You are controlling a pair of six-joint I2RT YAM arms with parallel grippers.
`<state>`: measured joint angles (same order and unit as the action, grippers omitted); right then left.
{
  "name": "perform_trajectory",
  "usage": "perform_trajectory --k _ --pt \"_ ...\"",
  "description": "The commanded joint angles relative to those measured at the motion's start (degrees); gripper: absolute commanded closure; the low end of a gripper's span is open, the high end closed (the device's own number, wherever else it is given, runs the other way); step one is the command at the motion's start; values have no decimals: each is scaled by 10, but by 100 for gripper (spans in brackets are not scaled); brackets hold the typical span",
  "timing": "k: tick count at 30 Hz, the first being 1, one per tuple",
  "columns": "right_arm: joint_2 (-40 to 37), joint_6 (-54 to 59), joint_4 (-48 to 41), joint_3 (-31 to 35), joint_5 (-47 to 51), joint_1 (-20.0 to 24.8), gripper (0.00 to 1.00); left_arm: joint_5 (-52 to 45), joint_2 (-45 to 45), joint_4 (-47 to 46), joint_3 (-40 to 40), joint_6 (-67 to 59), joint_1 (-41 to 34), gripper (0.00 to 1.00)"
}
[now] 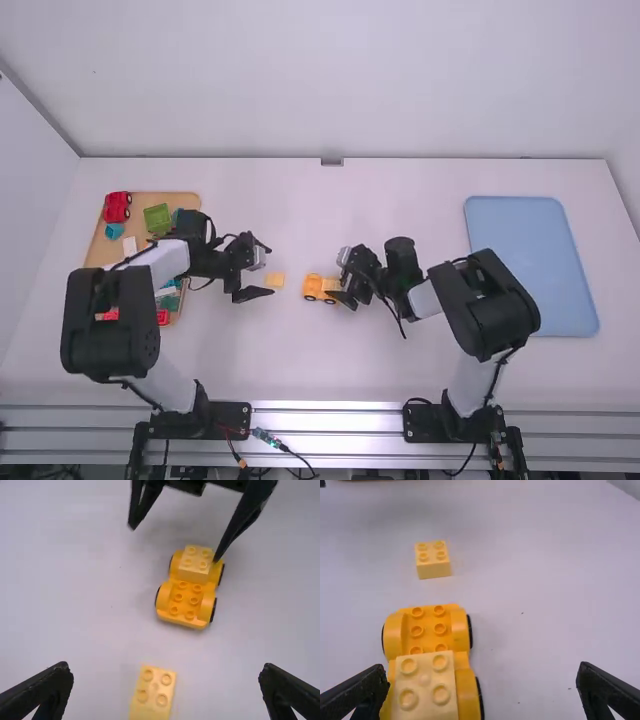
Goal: Assemble lego blocks to make yellow taxi
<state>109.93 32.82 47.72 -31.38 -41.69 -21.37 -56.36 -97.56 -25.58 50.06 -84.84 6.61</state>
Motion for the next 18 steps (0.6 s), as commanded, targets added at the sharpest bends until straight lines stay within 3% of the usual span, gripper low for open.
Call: perform_trajectory --k 1,9,18 --pt "16 0 5 1 -20 -1 1 -44 -29 -24 34 -130 -11 1" --pt "92 4 18 -31 -67 -8 1 -43 -84 -31 54 -199 -14 1" --pt "100 1 117 9 7 -44 1 -44 -102 34 15 -157 -14 1"
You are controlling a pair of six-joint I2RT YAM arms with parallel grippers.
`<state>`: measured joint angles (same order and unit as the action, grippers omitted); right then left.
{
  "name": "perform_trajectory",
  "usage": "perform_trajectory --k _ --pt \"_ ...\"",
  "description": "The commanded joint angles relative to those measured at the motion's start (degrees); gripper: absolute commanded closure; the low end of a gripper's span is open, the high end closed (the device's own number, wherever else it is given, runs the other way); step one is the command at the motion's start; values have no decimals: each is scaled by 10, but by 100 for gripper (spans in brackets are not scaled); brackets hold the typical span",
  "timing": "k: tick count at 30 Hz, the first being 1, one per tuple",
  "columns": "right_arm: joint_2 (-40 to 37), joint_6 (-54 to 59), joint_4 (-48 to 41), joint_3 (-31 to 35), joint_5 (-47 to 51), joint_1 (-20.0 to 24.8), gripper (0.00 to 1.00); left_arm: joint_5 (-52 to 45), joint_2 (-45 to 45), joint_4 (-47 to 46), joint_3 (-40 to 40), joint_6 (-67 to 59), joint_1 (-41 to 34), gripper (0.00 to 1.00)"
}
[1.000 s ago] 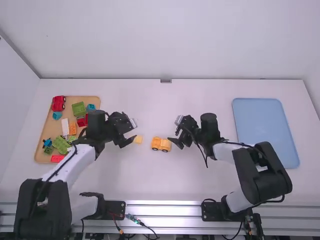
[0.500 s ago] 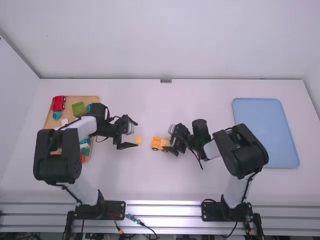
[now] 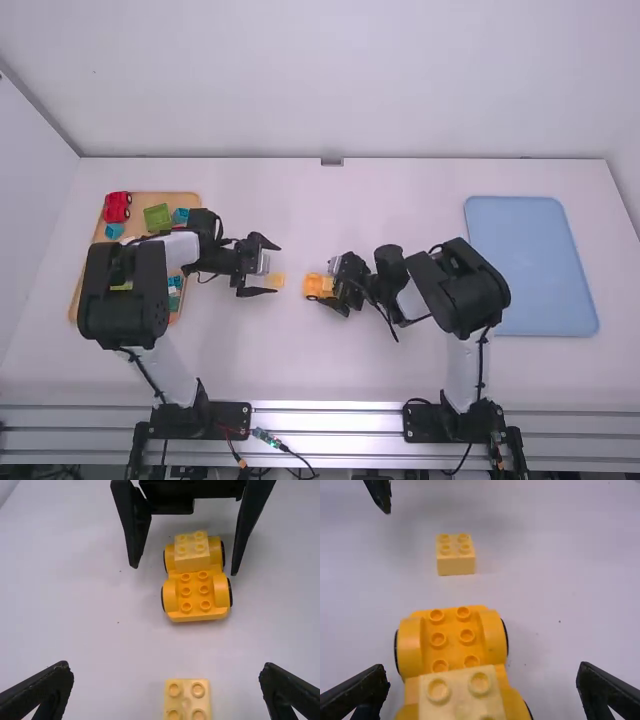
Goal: Assemble lego blocks to make yellow taxi
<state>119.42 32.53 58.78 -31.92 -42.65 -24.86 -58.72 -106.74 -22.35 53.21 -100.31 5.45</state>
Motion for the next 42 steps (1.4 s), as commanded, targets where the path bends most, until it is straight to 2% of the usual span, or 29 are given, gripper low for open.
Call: perform_trajectory --k 1,7,11,13,20,27,33,39,40,41,42 --pt "5 9 9 17 21 -12 1 -21 -10 11 -23 2 -2 1" --pt "5 20 7 18 20 -10 2 -22 -10 107 -68 68 -2 1" --pt "5 31 -37 -1 -16 1 16 -21 -10 157 -85 116 -2 1" --pt "5 60 -85 -18 -41 7 32 -21 -10 161 -89 113 -2 1" --pt "5 94 -164 -51 -60 9 38 5 -10 154 -86 115 -2 1" --pt "5 131 -172 -47 -68 7 37 19 -10 142 -86 116 -2 6" --pt "5 132 -156 -34 -71 27 41 43 -10 139 -86 116 -2 13" --pt "5 165 -156 -21 -95 32 40 40 -10 141 -86 116 -2 15" --pt "5 170 -156 -20 -96 32 38 39 -10 140 -86 116 -2 15" --pt "5 169 -155 -19 -96 32 24 39 -10 141 -86 116 -2 15" --pt "5 162 -149 -19 -97 32 16 39 -10 140 -86 116 -2 16"
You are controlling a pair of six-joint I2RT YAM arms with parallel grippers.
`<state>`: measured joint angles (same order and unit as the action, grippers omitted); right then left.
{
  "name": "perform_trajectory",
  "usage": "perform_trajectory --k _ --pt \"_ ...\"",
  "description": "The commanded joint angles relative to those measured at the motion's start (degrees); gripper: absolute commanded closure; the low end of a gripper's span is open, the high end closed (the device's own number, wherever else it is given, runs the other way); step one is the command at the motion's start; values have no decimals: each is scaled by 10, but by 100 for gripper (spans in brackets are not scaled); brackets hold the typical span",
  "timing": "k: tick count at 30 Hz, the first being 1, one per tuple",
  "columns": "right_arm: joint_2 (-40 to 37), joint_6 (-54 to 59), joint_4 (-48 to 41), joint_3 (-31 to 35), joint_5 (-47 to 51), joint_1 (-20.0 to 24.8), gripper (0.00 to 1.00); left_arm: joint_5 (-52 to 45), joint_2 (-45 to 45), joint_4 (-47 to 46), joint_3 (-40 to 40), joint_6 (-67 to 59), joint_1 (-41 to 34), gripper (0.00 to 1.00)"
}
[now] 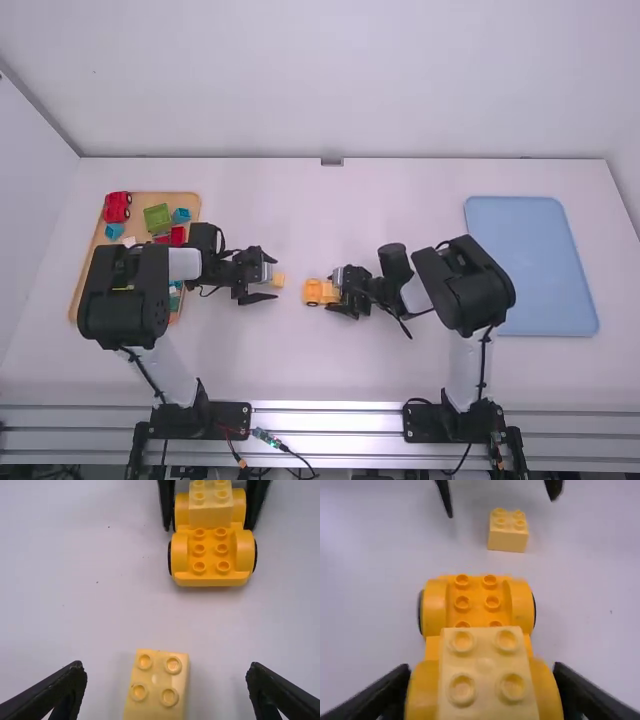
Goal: Assemble lego blocks to make yellow taxi
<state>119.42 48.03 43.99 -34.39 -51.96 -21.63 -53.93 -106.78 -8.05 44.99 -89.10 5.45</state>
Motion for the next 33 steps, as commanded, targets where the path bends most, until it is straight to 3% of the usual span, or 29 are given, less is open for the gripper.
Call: perform_trajectory --k 1,3,14,23,27,32,33 --pt "5 -5 9 7 -8 -1 11 -9 -10 -3 -4 4 -2 16" --pt "5 -27 27 7 -16 -1 1 -9 -10 -3 -4 4 -2 17" --pt "29 -38 -12 -40 -37 -15 4 -9 -10 0 -4 15 -2 17" --pt "83 -106 95 -37 -37 -16 3 -4 -10 0 -4 19 -2 18" --pt "83 -133 165 -9 -25 -14 8 -4 -10 3 -4 19 -2 23" --pt "83 -133 184 5 -20 -9 28 -4 -10 8 -4 19 -2 26" --pt "83 -134 182 3 -21 -7 28 -4 -10 8 -4 19 -2 26"
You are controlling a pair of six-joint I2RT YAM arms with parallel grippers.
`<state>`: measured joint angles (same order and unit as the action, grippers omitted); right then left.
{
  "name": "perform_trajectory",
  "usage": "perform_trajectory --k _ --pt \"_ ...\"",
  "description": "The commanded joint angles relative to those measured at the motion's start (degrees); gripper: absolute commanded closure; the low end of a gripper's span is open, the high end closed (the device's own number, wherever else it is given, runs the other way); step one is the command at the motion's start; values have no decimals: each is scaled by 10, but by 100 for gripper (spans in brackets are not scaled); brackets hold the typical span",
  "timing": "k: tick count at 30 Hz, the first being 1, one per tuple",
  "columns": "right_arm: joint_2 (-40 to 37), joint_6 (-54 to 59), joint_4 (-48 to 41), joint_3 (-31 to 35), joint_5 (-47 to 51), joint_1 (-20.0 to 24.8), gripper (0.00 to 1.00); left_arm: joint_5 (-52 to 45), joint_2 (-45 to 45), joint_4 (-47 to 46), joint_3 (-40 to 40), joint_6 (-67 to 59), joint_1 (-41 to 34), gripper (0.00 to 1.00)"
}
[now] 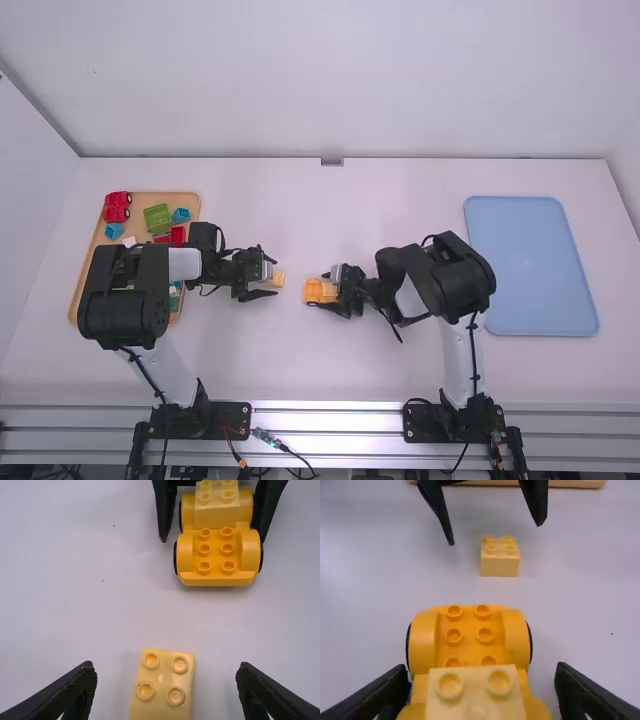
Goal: Assemble lego blocks to make yellow taxi
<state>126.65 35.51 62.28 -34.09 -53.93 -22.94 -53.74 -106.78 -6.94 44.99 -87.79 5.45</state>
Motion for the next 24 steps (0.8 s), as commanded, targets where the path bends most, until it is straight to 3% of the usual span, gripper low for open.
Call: perform_trajectory --k 1,6,11,19,24 --pt "11 -11 -9 -3 -1 7 32 -6 -10 -5 -4 7 -2 26" --pt "11 23 -105 -41 -18 7 43 -6 -10 9 -4 40 -2 26" --pt "11 40 -164 -66 -35 9 44 -6 -10 7 -4 40 -2 27" --pt "11 39 -112 -42 -28 8 46 -7 -44 18 3 40 -2 28" --pt "11 37 -85 -28 -9 8 46 -32 -68 -37 32 -8 -2 33"
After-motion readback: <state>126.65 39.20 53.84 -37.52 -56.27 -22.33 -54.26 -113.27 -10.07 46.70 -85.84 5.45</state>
